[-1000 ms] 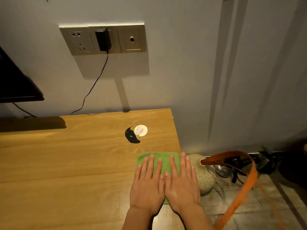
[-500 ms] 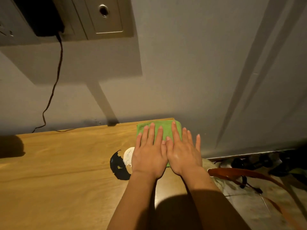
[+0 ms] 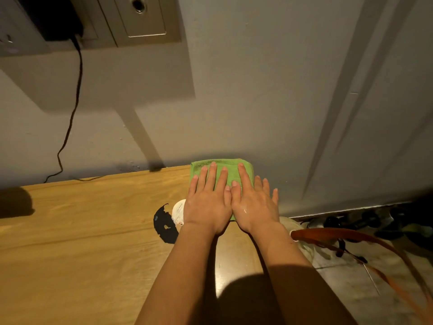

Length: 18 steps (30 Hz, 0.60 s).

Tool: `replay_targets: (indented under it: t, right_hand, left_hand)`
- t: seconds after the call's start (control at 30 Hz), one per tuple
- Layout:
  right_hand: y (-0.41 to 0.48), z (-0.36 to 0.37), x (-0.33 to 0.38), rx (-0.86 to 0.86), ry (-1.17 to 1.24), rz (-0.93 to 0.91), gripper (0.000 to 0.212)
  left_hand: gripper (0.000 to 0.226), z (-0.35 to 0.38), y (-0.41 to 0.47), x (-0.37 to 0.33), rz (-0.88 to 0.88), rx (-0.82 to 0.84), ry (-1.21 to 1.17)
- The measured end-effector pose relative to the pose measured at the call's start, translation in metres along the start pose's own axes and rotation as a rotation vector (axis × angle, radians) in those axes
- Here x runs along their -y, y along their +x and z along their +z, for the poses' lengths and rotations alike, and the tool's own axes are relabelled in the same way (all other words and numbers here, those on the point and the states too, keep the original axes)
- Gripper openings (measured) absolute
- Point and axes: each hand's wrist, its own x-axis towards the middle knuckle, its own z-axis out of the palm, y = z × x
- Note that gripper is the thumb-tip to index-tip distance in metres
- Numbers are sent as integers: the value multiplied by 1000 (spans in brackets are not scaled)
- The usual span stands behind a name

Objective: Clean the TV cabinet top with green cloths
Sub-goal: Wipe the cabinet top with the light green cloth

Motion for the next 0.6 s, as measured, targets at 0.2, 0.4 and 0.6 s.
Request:
replay_targets:
  t: [0.2, 0.4, 0.6]
  right_hand:
    - [-78, 10, -15, -4, 33, 3, 57]
    - [-177, 24, -38, -2, 65, -8, 57]
    - [-280, 32, -60, -23, 122, -19, 57]
  left_hand:
    - [55, 4, -77, -13, 16, -3, 12]
    - [56, 16, -180, -36, -23, 0, 17]
    - [59, 25, -278, -60, -23, 10, 0]
